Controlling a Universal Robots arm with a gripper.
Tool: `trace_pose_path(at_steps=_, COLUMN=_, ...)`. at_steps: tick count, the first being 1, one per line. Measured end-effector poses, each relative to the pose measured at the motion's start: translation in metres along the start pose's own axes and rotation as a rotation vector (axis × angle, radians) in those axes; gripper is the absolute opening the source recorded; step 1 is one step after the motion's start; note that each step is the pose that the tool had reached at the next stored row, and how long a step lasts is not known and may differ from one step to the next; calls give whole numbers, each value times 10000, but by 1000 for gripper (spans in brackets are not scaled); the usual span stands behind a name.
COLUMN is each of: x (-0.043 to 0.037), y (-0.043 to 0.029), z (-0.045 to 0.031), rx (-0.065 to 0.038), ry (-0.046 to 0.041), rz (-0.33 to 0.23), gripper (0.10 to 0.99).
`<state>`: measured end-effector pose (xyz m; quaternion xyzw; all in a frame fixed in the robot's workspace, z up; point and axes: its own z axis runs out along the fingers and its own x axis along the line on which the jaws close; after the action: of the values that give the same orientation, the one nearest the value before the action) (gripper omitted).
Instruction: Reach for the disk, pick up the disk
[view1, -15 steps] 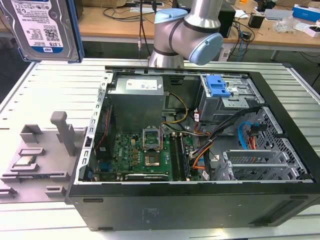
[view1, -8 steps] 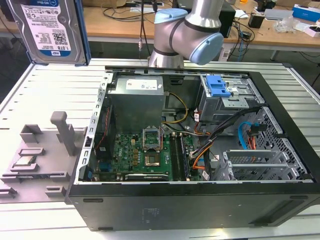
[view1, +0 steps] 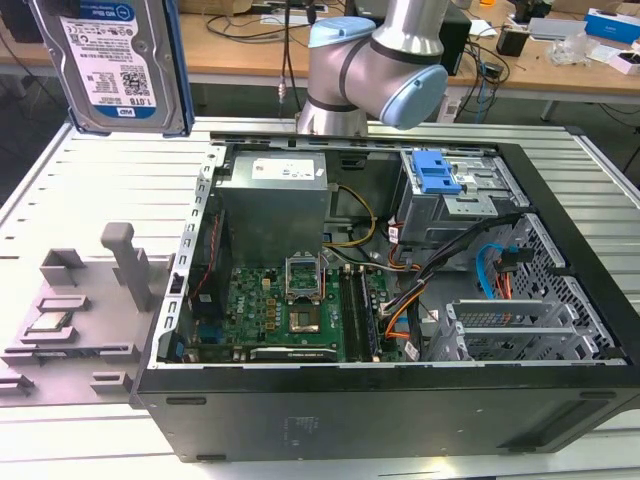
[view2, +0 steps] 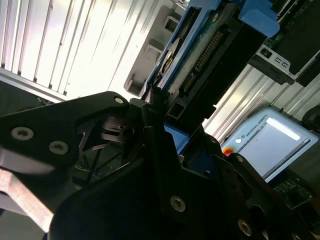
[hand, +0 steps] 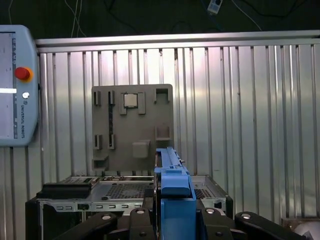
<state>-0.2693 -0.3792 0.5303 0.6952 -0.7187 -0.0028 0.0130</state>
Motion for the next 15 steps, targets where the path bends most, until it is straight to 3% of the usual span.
trace_pose_path(at_steps=4, x=-3, y=-48, z=65, rx=-1, ry=2, rz=0, gripper=369)
trace_pose_path(at_steps=9, x=-7, y=-104, z=226, rx=-10, ry=25, rz=-14, gripper=369)
trace_pose_path(at_steps=12, x=-8, y=-109, z=304, rx=-9, ry=37, rz=-515, gripper=369)
trace_pose_path(at_steps=15, x=-10, y=-138, z=370, rx=-7, ry=40, rz=-581, gripper=369)
